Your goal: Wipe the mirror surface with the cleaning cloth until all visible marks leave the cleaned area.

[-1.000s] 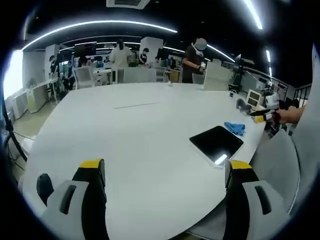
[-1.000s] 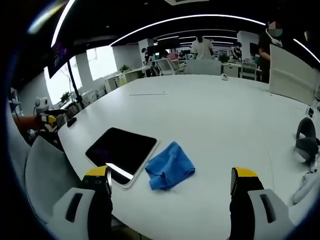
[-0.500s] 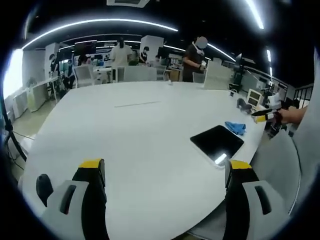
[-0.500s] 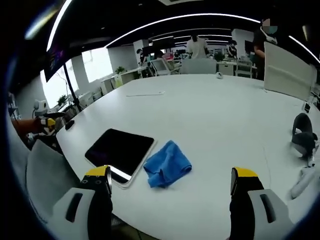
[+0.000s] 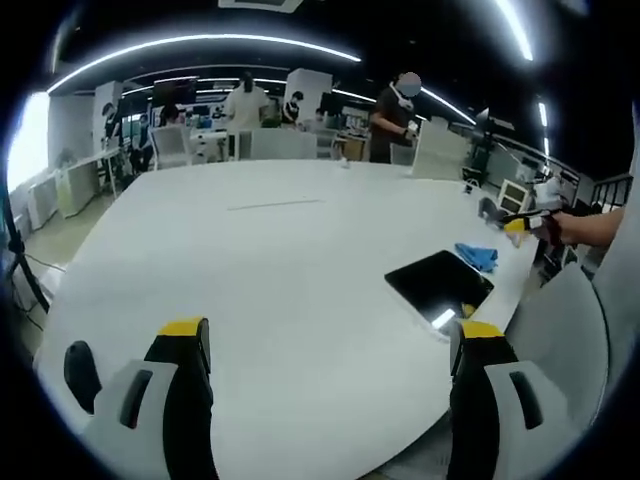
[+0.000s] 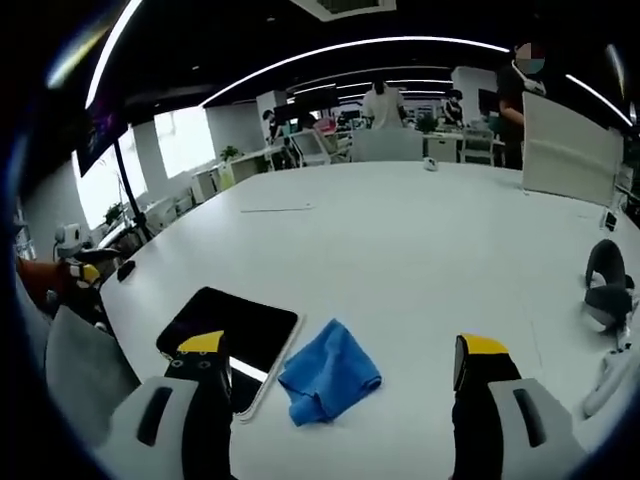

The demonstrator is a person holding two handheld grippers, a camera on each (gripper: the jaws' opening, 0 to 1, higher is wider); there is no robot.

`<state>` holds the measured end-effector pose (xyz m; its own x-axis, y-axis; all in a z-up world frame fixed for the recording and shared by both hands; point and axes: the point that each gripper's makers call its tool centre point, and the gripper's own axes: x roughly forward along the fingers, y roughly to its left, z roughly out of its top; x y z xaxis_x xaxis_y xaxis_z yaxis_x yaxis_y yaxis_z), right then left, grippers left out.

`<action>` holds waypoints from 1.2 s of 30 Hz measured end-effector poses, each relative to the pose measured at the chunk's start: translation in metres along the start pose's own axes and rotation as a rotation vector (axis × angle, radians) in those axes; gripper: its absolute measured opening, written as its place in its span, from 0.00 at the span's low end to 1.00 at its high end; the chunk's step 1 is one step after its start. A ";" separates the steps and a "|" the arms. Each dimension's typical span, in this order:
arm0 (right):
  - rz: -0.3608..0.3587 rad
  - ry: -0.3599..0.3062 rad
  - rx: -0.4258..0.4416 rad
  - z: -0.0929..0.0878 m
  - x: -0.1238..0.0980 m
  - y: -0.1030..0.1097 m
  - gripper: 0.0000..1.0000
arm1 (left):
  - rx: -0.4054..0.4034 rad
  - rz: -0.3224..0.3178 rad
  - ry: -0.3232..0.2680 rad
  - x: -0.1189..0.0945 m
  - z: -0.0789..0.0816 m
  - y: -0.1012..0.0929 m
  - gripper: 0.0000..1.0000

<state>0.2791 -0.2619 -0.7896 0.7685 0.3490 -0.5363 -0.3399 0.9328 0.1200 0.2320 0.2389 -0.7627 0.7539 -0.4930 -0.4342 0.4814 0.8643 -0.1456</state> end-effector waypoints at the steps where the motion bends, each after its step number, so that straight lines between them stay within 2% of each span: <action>1: -0.005 0.003 0.001 -0.002 0.003 0.001 0.89 | 0.006 -0.001 -0.004 0.000 0.002 -0.001 0.99; 2: -0.008 -0.002 0.010 -0.003 0.005 0.001 0.87 | 0.007 -0.001 -0.006 0.001 0.003 -0.001 0.99; 4: -0.010 0.035 0.063 -0.014 0.013 0.003 0.80 | -0.001 0.004 -0.008 0.001 0.005 -0.001 0.99; 6: -0.016 0.037 0.071 -0.018 0.020 0.003 0.73 | 0.001 -0.006 -0.016 0.003 0.008 -0.006 0.99; 8: -0.021 0.074 0.079 -0.030 0.030 0.005 0.68 | 0.019 -0.018 -0.010 0.004 0.007 -0.010 0.99; 11: -0.039 0.096 0.086 -0.039 0.039 0.006 0.62 | 0.026 -0.028 -0.006 0.003 0.007 -0.011 0.99; 18: -0.046 0.149 0.052 -0.060 0.056 0.021 0.50 | 0.028 -0.021 -0.009 -0.005 0.011 -0.005 0.99; 22: -0.069 0.206 0.020 -0.078 0.060 0.024 0.36 | 0.028 -0.016 -0.006 -0.006 0.009 0.000 0.99; 24: -0.103 0.194 -0.028 -0.078 0.059 0.019 0.32 | 0.027 -0.017 -0.001 -0.006 0.008 -0.001 0.99; 28: -0.123 0.207 -0.008 -0.078 0.054 0.013 0.11 | 0.032 -0.023 0.007 -0.003 0.009 -0.004 0.99; 29: -0.127 0.209 -0.013 -0.078 0.053 0.012 0.09 | 0.033 -0.025 0.009 -0.001 0.009 -0.002 0.99; 36: -0.127 0.228 -0.034 -0.078 0.054 0.014 0.07 | 0.033 -0.030 0.006 0.003 0.012 -0.003 0.99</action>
<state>0.2735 -0.2370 -0.8819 0.6657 0.1962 -0.7200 -0.2693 0.9630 0.0134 0.2377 0.2335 -0.7529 0.7361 -0.5184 -0.4353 0.5186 0.8451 -0.1296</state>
